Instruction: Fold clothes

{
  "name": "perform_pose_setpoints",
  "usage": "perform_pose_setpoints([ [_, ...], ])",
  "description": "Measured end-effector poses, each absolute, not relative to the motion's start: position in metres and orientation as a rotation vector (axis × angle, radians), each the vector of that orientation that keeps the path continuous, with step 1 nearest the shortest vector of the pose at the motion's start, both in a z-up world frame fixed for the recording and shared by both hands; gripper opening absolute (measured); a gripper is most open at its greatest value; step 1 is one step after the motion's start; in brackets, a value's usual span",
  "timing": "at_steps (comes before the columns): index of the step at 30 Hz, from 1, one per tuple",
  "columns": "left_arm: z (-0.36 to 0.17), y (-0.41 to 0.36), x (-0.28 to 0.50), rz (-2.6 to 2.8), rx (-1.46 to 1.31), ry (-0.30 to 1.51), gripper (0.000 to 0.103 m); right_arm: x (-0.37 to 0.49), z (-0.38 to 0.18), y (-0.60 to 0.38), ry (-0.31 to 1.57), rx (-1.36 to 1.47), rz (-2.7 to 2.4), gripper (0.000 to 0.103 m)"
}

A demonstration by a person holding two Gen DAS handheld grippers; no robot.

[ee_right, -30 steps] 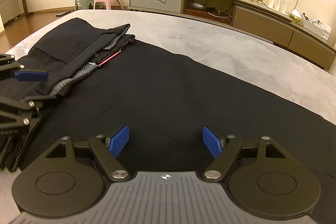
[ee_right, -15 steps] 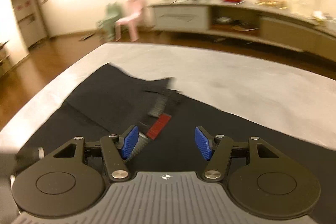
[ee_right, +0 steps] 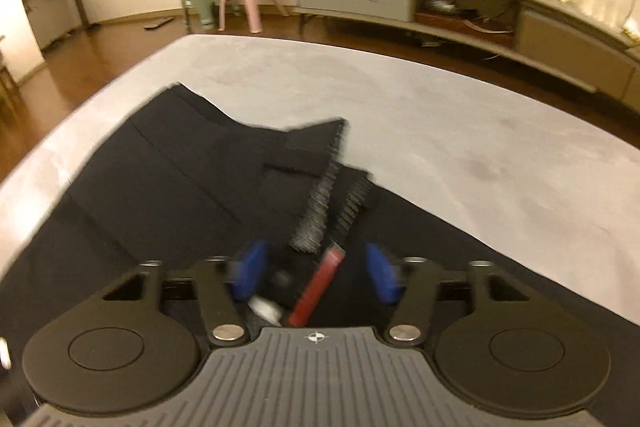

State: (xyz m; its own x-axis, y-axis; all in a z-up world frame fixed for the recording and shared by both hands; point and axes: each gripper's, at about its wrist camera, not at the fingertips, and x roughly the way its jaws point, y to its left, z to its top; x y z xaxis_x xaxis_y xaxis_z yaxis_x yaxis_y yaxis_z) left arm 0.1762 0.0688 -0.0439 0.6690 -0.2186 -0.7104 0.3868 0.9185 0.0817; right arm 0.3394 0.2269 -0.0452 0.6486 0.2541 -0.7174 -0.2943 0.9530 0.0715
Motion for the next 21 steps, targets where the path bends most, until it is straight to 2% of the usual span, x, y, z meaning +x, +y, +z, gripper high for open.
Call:
perform_pose_setpoints([
  [3,-0.029,0.086,0.178,-0.328,0.140,0.759,0.050,0.303,-0.031,0.204,0.719,-0.001,0.305,0.066],
  [5,-0.025,0.096,0.188,-0.273,0.120,0.765,0.048,0.277,-0.029,0.193,0.724,0.038,0.340,0.066],
  [8,-0.035,0.106,0.204,-0.214,0.069,0.836,0.047,0.244,-0.055,0.189,0.830,-0.038,0.378,0.066],
  [9,-0.036,0.108,0.205,-0.207,0.057,0.845,0.047,0.228,-0.059,0.188,0.807,-0.107,0.378,0.066],
  [13,-0.035,0.107,0.198,-0.201,0.056,0.834,0.047,0.216,-0.034,0.194,0.780,-0.143,0.373,0.065],
  [18,-0.035,0.112,0.199,-0.202,0.032,0.831,0.047,0.259,0.006,0.250,0.672,-0.159,0.488,0.065],
  [21,-0.039,0.120,0.203,-0.206,0.017,0.835,0.047,0.311,-0.005,0.283,0.709,-0.186,0.498,0.063],
])
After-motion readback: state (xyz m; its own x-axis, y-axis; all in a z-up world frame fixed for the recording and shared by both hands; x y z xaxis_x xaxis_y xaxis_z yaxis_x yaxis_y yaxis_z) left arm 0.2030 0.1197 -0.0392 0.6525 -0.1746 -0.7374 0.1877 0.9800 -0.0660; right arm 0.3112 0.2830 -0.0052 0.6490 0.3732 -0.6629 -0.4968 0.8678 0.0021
